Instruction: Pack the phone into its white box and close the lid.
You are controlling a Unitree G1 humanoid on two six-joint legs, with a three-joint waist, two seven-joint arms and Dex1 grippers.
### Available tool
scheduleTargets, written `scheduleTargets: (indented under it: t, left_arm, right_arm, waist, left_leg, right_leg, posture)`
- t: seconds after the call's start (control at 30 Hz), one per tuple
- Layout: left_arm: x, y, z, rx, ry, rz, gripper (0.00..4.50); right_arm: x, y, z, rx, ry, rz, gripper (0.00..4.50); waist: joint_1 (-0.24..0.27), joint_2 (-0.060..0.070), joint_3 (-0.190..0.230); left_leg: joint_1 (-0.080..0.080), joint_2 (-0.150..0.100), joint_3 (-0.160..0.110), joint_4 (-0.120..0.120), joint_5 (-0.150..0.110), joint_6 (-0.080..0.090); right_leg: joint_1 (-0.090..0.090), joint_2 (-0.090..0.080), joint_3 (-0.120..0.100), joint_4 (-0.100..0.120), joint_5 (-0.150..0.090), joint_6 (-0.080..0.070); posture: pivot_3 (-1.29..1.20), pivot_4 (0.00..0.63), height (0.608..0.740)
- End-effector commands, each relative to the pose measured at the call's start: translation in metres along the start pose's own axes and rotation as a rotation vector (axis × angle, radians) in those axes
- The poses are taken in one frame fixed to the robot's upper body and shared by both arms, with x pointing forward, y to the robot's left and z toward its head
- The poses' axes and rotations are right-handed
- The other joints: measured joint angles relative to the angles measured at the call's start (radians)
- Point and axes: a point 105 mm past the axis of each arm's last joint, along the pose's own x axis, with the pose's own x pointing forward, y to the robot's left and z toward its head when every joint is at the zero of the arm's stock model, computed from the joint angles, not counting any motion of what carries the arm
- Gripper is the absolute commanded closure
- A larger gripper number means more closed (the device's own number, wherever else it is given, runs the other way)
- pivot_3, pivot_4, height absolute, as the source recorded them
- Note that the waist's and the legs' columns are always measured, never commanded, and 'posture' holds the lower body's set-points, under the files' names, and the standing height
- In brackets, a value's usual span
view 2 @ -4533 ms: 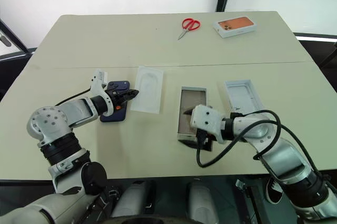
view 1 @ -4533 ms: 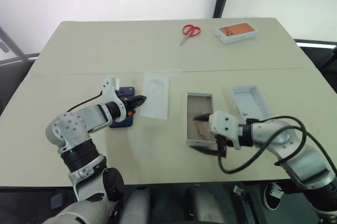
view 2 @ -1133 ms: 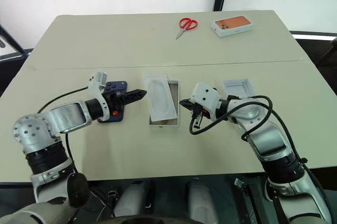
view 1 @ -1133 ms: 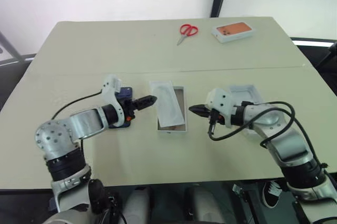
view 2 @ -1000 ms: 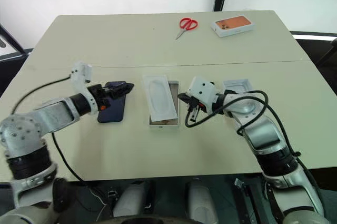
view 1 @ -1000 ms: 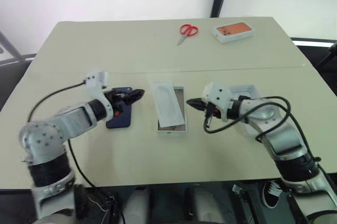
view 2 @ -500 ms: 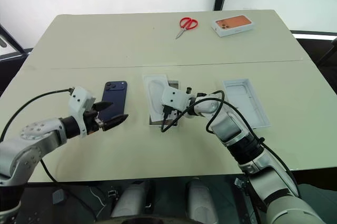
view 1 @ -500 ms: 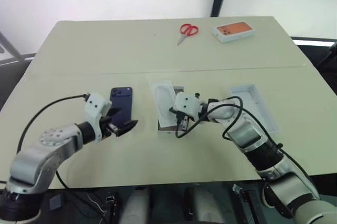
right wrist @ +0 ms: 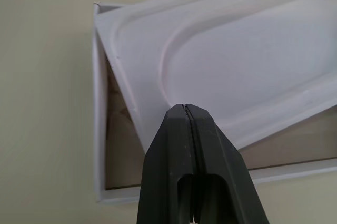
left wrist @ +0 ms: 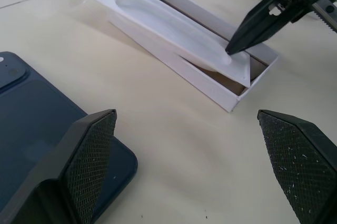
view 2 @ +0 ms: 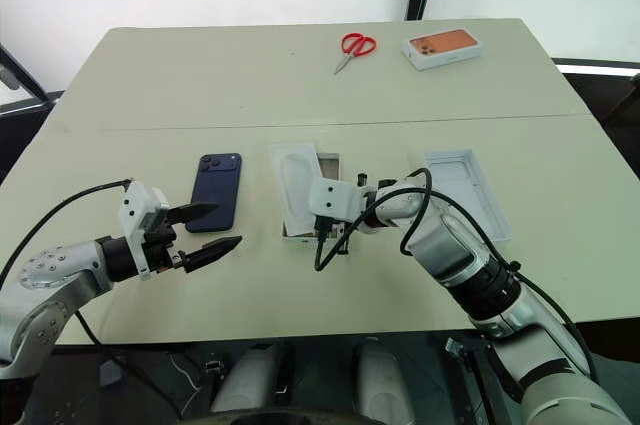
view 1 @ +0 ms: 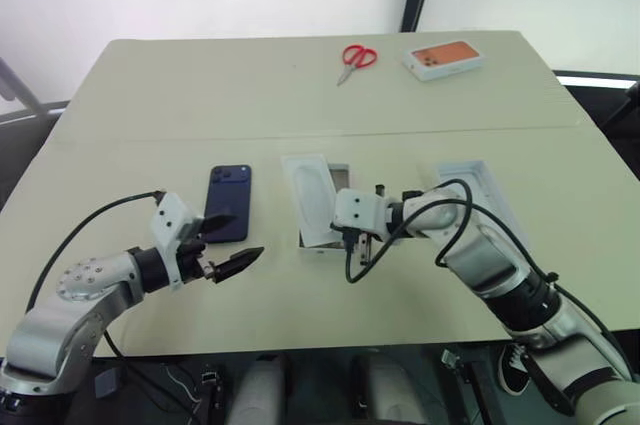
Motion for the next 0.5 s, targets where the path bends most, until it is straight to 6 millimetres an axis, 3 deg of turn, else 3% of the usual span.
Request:
scheduleTargets:
  t: [0.03, 0.2, 0.37, 0.5]
  left_arm:
    - [-0.001, 0.0, 0.006, 0.034, -0.023, 0.002, 0.0]
    - [-0.003, 0.001, 0.006, 0.032, -0.026, 0.007, 0.0]
    - [-0.003, 0.001, 0.007, 0.031, -0.033, 0.013, 0.0]
    - [-0.001, 0.001, 0.008, 0.032, -0.043, 0.015, 0.0]
  right_arm:
    - [-0.005, -0.009, 0.022, 0.0, -0.069, -0.045, 4.48]
    - [-0.006, -0.047, 0.033, 0.076, -0.108, -0.223, 4.48]
    - [0.006, -0.075, 0.031, 0.159, -0.098, -0.351, 4.48]
    - [0.02, -0.083, 0.033, 0.22, -0.102, -0.384, 4.48]
  waist:
    - [-0.002, 0.0, 0.0]
    - [-0.003, 0.0, 0.0]
    - [-0.001, 0.0, 0.0]
    - [-0.003, 0.0, 0.0]
  left_leg:
    - [0.0, 0.0, 0.0, 0.0, 0.0, 0.0]
    - [0.0, 0.0, 0.0, 0.0, 0.0, 0.0]
    - [0.0, 0.0, 0.0, 0.0, 0.0, 0.0]
    - [0.0, 0.0, 0.0, -0.001, 0.0, -0.001]
  right_leg:
    - [0.0, 0.0, 0.0, 0.0, 0.0, 0.0]
    - [-0.001, 0.0, 0.0, 0.001, 0.0, 0.0]
    - [-0.001, 0.0, 0.0, 0.0, 0.0, 0.0]
    - [-0.002, 0.0, 0.0, 0.001, 0.0, 0.0]
  posture:
    - [0.0, 0.15, 0.74]
    - [0.0, 0.15, 0.74]
    - [0.0, 0.15, 0.74]
    - [0.0, 0.15, 0.74]
